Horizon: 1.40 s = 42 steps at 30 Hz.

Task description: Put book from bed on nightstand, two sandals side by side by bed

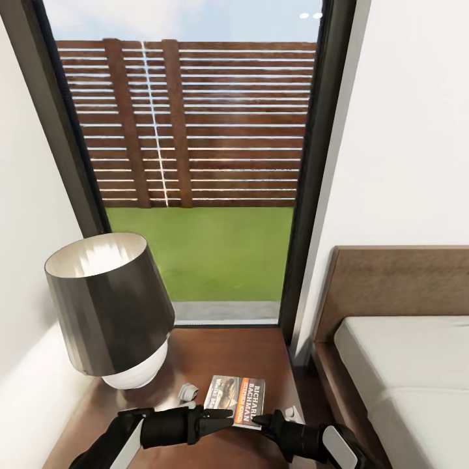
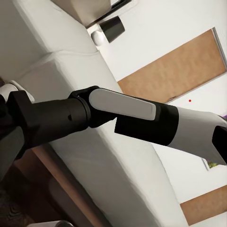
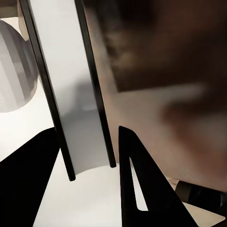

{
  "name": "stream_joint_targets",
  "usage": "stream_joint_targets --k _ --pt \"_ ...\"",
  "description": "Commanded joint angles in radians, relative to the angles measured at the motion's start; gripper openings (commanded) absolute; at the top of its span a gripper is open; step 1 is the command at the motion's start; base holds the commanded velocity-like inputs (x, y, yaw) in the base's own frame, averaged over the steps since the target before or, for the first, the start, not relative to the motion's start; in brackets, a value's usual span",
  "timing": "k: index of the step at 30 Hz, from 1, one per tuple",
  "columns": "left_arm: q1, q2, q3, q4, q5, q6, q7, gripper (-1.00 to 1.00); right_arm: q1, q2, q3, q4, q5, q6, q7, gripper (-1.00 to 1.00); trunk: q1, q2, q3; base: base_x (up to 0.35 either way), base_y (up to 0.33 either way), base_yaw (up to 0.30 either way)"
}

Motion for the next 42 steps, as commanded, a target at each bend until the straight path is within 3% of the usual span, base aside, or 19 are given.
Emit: stream_joint_targets --k 1,12,21,33,37,42 --pt "-0.001 0.002 -0.004 0.000 0.009 0.010 0.000 1.00 -0.001 0.000 0.002 0.000 0.000 0.002 0.002 -1.00 0.000 0.000 -0.001 0.002 0.000 0.000" --pt "-0.001 0.002 -0.004 0.000 0.010 0.011 -0.001 1.00 0.000 0.000 0.002 0.000 0.000 0.002 0.002 -1.00 0.000 0.000 -0.001 0.000 0.000 0.000" --pt "-0.001 0.002 -0.004 0.000 0.010 0.011 -0.001 1.00 -0.001 0.000 0.002 -0.001 0.000 0.002 0.002 -1.00 0.034 -0.063 -0.029 0.000 0.000 0.000" --pt "-0.001 0.002 -0.004 0.000 0.010 0.011 -0.001 1.00 0.000 0.000 0.002 0.000 0.000 0.002 0.002 -1.00 0.034 -0.063 -0.029 0.000 0.000 0.000" --pt "-0.001 0.002 -0.004 0.000 0.010 0.011 -0.001 1.00 -0.001 0.000 0.002 0.000 0.000 0.002 0.002 -1.00 0.050 -0.091 -0.042 0.000 0.000 0.000" --pt "-0.001 0.002 -0.004 0.000 0.010 0.011 -0.001 1.00 0.000 0.000 0.002 -0.001 0.000 0.002 0.002 -1.00 0.050 -0.091 -0.042 0.000 0.000 0.000"
